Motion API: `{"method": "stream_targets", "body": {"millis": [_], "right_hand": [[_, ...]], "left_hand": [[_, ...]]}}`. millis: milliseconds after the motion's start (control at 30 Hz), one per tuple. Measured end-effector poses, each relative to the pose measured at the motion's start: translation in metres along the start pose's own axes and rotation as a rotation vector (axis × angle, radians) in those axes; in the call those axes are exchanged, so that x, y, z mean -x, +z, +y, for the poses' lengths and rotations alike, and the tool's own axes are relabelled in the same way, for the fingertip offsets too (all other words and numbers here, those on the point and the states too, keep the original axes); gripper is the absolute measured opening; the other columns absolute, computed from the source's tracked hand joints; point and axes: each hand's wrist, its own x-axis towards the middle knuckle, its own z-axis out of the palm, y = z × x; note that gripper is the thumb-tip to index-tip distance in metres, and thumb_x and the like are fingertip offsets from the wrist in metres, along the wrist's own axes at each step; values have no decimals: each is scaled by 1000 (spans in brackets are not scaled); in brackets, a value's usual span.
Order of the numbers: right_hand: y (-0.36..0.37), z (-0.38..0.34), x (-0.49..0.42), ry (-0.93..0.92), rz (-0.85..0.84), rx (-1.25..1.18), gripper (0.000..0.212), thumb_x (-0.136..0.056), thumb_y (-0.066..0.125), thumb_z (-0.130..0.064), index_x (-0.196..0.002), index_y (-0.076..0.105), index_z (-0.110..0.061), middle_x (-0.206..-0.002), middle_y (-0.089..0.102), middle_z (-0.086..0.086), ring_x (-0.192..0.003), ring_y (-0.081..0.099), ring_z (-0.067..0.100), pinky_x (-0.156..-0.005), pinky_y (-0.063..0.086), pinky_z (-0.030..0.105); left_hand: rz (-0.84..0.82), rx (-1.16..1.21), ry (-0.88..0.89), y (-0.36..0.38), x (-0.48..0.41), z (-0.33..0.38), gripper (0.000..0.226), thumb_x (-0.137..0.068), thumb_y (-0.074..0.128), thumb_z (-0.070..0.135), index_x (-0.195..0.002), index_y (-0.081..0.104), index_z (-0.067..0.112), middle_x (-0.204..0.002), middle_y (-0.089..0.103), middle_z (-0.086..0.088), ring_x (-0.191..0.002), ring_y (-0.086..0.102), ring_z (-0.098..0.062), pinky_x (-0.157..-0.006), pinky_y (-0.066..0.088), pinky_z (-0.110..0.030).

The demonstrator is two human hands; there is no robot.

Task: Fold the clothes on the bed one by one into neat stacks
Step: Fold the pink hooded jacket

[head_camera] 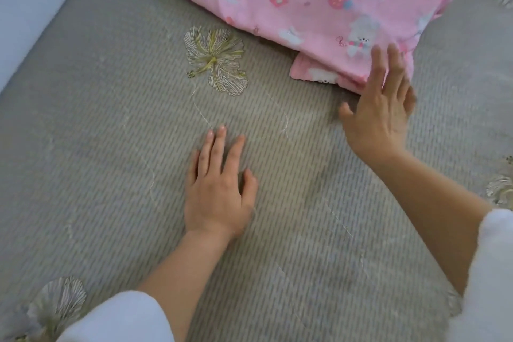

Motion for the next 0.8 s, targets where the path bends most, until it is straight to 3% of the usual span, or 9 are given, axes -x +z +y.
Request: {"method": "stream_targets", "body": {"millis": [100,167,200,233,267,333,500,700,800], "right_hand": [[9,-3,-32,-76,-38,111,62,-91,53,-11,-148,28,-17,-162,8,5,-149,0,24,-117,0,44],[12,-5,-41,-90,-89,54,36,-96,42,-7,-132,48,-10,-150,38,11,-142,26,30,-113,20,47],[12,-7,-43,-63,-101,-1,29,-97,39,-5,-122,53,-6,-135,51,16,-126,45,35,-99,37,46],[10,-9,-43,-43,-110,-23,24,-98,38,-5,-116,54,-4,-119,58,20,-104,54,38,-79,41,43],[8,-10,-41,-49,-116,5,21,-98,38,-6,-112,53,-3,-107,61,21,-85,54,36,-68,38,39],[2,-11,-32,-113,-132,81,19,-99,38,-10,-108,54,-4,-94,62,21,-69,45,28,-61,33,36],[-15,-9,34,-179,-176,10,21,-99,42,-13,-112,59,-10,-94,66,15,-67,50,27,-63,34,33],[-42,13,141,-198,-386,-3,28,-96,43,-13,-123,53,-16,-112,64,3,-93,62,31,-61,35,33],[-63,26,193,-179,-500,-50,21,-93,48,-15,-110,60,-20,-103,67,0,-95,62,29,-62,29,31]], "left_hand": [[-13,19,-24,-2,-1,1,61,-90,28,42,-148,29,24,-159,15,-2,-146,-2,-10,-117,-1,-33],[-15,10,-20,-2,-1,1,61,-90,30,41,-148,31,23,-159,17,-3,-147,3,-14,-117,3,-36],[-16,6,-14,-3,-1,1,61,-90,30,40,-148,31,23,-159,18,-4,-147,4,-15,-117,4,-37],[-16,7,-10,-3,-2,2,61,-90,30,41,-148,31,23,-159,18,-4,-147,5,-16,-118,5,-37],[-13,15,-9,-3,-2,1,61,-89,30,41,-148,30,23,-159,18,-3,-147,5,-15,-118,4,-37],[-6,37,-15,-2,-2,1,65,-89,29,42,-150,24,22,-159,17,-2,-147,4,-14,-118,2,-35],[36,74,2,-4,-1,2,70,-92,40,39,-152,13,15,-158,20,-7,-147,12,-19,-119,5,-36],[16,97,107,-19,28,10,81,-89,56,13,-150,4,20,-159,8,-12,-147,6,-29,-115,4,-37],[-69,-157,296,-32,56,8,74,-84,58,7,-149,29,25,-158,-3,-3,-145,-13,-25,-115,-9,-42]]}}
